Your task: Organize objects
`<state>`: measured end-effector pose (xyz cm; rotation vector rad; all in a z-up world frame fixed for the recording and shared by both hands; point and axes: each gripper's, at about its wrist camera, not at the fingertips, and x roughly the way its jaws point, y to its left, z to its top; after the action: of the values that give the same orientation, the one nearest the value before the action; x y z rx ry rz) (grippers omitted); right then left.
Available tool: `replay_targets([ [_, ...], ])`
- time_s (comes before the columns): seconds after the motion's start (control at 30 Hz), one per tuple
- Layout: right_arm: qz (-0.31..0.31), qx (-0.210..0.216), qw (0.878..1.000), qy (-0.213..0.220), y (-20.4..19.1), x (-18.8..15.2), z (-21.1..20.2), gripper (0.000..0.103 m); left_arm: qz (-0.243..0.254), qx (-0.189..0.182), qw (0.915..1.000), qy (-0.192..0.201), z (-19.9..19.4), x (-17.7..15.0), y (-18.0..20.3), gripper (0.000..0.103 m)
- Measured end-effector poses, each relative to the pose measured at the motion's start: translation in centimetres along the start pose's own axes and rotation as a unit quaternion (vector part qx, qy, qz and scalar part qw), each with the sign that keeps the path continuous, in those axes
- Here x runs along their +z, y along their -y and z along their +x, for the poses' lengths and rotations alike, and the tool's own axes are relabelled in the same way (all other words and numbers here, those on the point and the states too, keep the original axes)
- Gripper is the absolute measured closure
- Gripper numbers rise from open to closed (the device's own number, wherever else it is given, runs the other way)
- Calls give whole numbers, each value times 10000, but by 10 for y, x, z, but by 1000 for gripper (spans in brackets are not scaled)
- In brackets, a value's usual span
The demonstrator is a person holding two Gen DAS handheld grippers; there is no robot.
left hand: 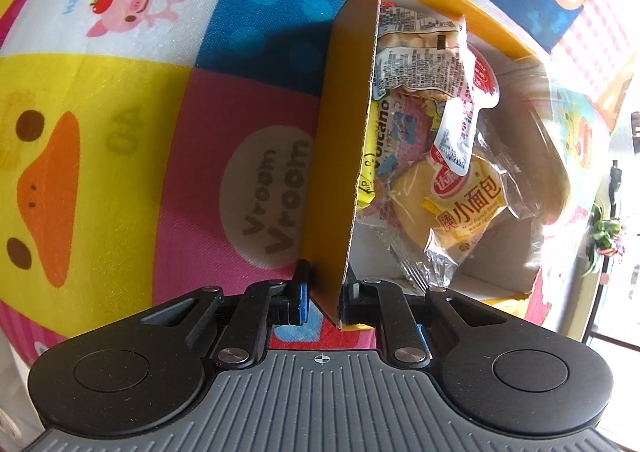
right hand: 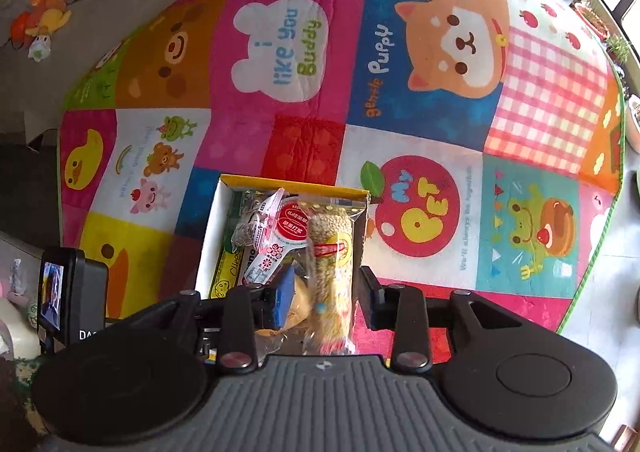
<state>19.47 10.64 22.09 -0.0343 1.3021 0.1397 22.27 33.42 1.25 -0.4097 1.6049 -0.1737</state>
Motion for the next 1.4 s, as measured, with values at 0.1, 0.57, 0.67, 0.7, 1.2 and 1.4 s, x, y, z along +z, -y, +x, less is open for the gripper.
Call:
replay_targets([
  [0.1, 42, 32, 9999, -102, 13, -14, 3, 62, -37, 71, 10000, 5, 1, -1, 3, 87],
  [0.57, -8, -50, 9980, -633, 56, -78, 43, 62, -120, 135, 9977, 656, -5, 48, 60, 91],
  [0.67, -433, -130, 9990, 58, 56, -70, 43, 62, -2, 27, 9941, 1085, -4, 61, 77, 91],
  [0.7, -668, -163, 9969, 392, 54, -69, 44, 62, 37, 9, 9927, 1202, -3, 64, 82, 91],
  [1.2, -165, -153, 9661, 2573, 107, -22, 73, 60, 1479, 643, 9532, 2556, 20, 34, 104, 41],
  [1.4, -466, -163, 9663, 2527, 113, -75, 79, 37, 1203, 793, 9509, 2738, 17, 27, 75, 1],
])
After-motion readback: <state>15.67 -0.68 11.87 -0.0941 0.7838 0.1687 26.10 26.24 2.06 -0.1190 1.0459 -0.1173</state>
